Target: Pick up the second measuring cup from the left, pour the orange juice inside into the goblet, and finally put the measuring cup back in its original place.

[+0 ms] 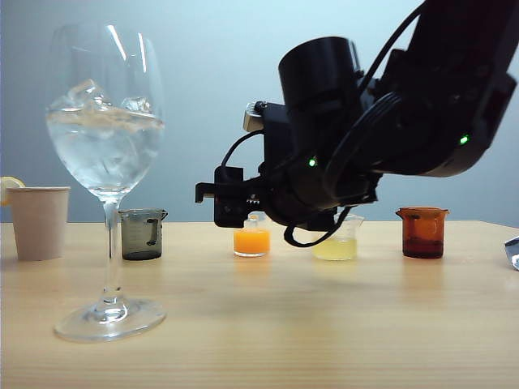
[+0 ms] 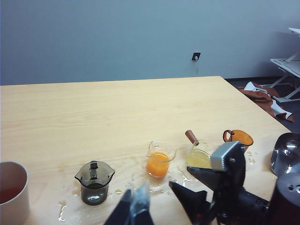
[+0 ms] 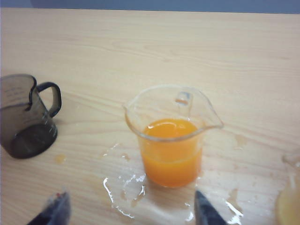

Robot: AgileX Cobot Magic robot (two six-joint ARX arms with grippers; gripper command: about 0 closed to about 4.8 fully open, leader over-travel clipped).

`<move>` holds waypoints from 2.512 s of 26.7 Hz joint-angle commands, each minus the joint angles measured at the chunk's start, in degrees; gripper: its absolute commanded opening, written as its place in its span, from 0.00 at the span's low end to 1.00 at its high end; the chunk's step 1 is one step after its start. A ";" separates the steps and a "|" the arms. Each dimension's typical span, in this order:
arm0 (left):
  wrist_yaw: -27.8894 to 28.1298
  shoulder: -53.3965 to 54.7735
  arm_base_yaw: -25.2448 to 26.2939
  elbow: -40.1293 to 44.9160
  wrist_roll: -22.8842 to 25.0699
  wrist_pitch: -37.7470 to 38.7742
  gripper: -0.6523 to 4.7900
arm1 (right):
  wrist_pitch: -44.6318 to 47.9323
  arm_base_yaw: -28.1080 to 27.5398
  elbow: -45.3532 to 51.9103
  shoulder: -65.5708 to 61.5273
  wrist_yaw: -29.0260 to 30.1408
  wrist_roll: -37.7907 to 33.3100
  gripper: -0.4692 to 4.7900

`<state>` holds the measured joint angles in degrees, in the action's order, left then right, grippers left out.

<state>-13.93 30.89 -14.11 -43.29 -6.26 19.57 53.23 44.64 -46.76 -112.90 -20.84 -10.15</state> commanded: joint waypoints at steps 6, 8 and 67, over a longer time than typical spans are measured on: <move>-0.04 -0.07 -0.04 -0.35 -0.17 -0.37 0.11 | 0.17 0.15 -2.78 -2.82 -2.14 -0.39 0.85; -0.04 -0.07 -0.04 -0.35 -0.15 -0.37 0.11 | 0.26 0.13 -2.97 -3.39 -2.56 -0.59 0.83; -0.28 -0.07 -0.04 -0.35 0.24 -0.63 0.11 | -7.10 -1.60 -16.41 -13.57 -8.81 -7.85 0.81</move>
<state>-13.98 30.87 -14.11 -43.29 -6.07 19.55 45.50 43.16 -63.00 -126.50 -29.89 -17.76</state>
